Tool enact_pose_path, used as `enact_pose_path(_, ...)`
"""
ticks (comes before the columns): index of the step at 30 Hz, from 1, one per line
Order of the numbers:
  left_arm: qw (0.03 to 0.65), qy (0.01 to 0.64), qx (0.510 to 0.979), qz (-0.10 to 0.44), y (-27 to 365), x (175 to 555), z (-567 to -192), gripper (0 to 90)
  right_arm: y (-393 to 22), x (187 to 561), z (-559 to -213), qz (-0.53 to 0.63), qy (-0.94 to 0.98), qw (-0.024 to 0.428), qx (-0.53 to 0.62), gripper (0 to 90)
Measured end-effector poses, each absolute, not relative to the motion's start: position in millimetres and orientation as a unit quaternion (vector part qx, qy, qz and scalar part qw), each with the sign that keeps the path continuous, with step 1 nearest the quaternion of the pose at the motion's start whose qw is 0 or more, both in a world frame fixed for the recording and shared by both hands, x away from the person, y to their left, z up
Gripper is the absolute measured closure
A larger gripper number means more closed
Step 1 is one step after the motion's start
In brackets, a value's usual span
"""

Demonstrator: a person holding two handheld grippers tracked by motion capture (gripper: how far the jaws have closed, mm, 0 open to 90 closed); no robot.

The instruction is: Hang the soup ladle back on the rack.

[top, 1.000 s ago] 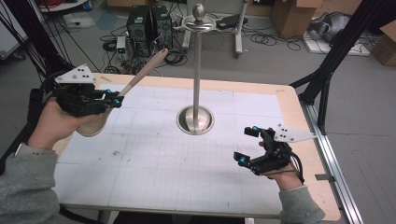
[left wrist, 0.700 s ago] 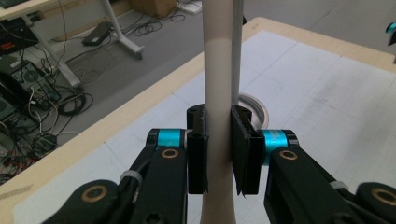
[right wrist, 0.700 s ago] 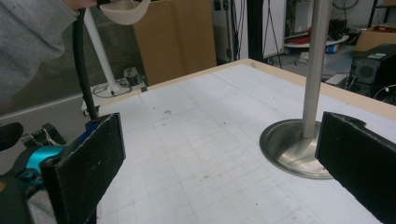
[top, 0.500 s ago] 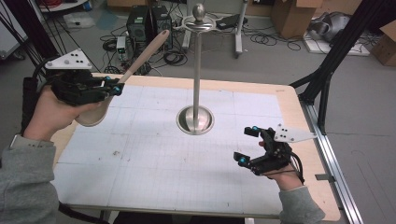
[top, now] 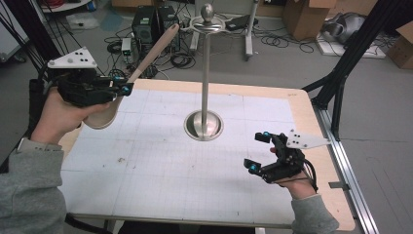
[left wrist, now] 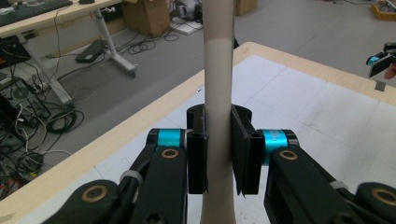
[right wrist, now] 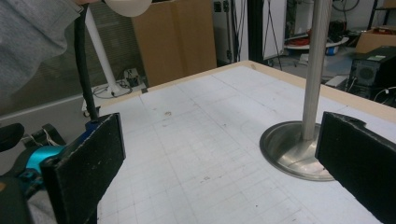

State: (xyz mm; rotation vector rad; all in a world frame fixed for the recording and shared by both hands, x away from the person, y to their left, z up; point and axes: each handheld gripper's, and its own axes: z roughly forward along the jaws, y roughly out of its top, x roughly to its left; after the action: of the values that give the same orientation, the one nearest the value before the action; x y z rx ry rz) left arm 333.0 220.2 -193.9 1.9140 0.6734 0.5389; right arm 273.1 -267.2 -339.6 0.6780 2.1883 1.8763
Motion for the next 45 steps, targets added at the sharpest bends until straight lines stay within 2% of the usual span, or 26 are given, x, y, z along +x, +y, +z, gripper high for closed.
enact_pose_path(8,0.519,0.276,0.781,0.212,216.2,336.0,-194.9,77.5,-267.6,272.9,-339.3,0.632,0.735,0.089,0.229,0.4)
enact_pose_path(45,0.519,0.282,0.786,0.182,195.8,355.3,-221.0,77.6,-269.6,273.1,-338.8,0.633,0.734,0.087,0.23,0.4)
